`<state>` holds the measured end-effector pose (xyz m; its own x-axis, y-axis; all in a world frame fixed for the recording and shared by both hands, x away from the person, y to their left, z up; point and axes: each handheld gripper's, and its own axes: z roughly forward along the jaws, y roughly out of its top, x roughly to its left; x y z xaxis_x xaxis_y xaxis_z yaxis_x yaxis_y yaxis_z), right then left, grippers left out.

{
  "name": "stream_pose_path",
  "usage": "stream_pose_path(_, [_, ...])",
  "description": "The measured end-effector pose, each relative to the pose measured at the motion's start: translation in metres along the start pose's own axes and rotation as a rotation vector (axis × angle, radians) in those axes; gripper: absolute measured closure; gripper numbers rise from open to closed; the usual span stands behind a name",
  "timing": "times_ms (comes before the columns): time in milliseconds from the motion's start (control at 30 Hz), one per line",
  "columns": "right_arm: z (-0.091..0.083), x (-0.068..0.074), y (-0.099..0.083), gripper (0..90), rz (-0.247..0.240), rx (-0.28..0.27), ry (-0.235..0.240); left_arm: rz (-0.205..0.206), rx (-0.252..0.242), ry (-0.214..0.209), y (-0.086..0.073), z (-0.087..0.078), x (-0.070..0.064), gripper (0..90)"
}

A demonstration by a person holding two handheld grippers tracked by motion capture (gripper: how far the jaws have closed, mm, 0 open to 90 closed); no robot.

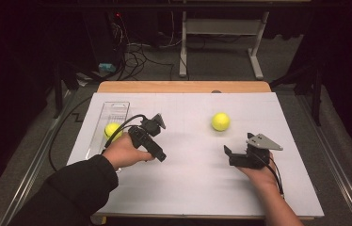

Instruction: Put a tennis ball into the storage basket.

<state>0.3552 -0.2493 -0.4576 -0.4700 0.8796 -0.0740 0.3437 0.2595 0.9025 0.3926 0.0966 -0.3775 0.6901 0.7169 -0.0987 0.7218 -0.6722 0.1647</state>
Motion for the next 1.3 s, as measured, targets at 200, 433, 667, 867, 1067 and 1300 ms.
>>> stream_pose_path(200, [0.023, 0.000, 0.015, 0.0, -0.005, 0.025, -0.005, 0.016, 0.015, -0.006, 0.001, 0.003, -0.006, 0.5])
stream_pose_path(433, [0.048, -0.003, 0.032, 0.1, 0.011, 0.051, -0.019, 0.026, 0.012, -0.005, 0.001, 0.004, -0.009, 0.0])
stream_pose_path(667, [0.071, -0.007, 0.042, 1.0, 0.016, 0.093, -0.031, 0.027, 0.006, -0.011, 0.000, 0.001, -0.009, 0.0])
stream_pose_path(867, [0.089, -0.012, 0.047, 6.4, 0.022, 0.142, -0.036, 0.028, -0.004, -0.009, -0.001, 0.000, -0.010, 0.0])
stream_pose_path(1067, [0.101, -0.017, 0.049, 15.2, 0.046, 0.200, -0.024, 0.030, -0.006, -0.014, -0.002, -0.001, -0.010, 0.1])
stream_pose_path(1300, [0.108, -0.019, 0.043, 25.4, 0.066, 0.240, 0.005, 0.033, -0.005, -0.016, -0.001, 0.000, -0.010, 0.5])
